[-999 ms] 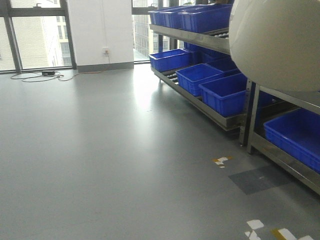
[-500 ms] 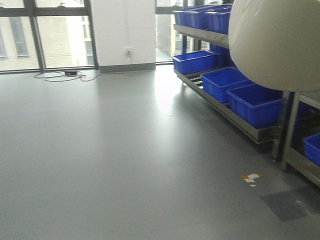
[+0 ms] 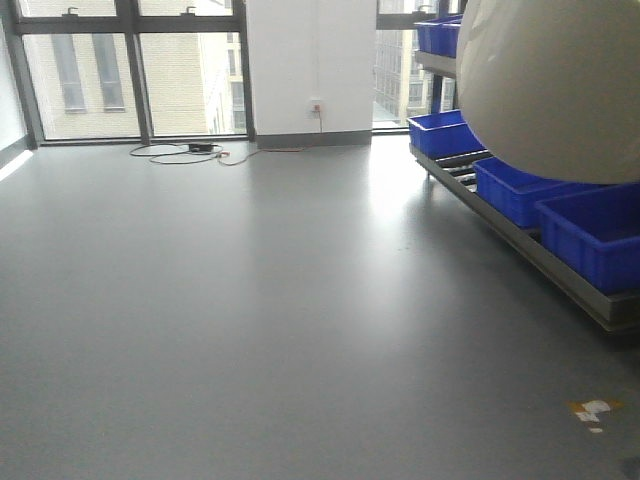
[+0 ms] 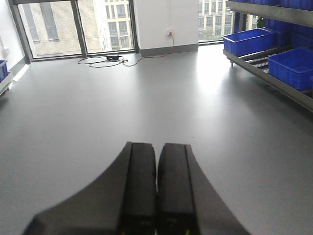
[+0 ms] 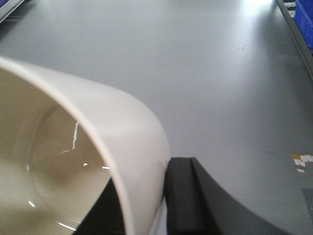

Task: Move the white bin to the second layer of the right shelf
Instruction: 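Drive the base along the racks toward the windows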

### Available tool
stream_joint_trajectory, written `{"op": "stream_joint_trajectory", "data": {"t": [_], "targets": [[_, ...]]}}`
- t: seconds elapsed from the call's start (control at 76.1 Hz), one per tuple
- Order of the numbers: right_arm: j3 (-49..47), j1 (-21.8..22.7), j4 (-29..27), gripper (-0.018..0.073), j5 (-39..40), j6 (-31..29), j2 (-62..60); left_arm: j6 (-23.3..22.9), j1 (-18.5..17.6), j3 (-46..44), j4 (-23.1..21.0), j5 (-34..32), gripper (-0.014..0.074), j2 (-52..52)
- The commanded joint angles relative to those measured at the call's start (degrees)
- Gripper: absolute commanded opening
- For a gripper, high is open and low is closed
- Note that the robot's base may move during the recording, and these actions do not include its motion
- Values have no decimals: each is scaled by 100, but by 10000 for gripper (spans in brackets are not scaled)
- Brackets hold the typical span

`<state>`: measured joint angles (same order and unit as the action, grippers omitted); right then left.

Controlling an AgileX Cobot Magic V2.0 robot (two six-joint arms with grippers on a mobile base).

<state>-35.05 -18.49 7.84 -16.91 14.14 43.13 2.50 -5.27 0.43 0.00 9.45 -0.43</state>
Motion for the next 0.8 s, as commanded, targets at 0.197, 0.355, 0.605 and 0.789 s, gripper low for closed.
{"op": "stream_joint_trajectory", "data": {"t": [0.197,0.355,0.605,0.789], "targets": [[-175,41,64,55,587,1,-37,-30,-33,211,0,-501,85,-80],[-175,41,64,55,587,1,-37,-30,-33,211,0,-501,85,-80],[-175,41,64,55,587,1,-37,-30,-33,211,0,-501,85,-80],[-175,41,64,55,587,1,-37,-30,-33,211,0,-501,85,-80]]}}
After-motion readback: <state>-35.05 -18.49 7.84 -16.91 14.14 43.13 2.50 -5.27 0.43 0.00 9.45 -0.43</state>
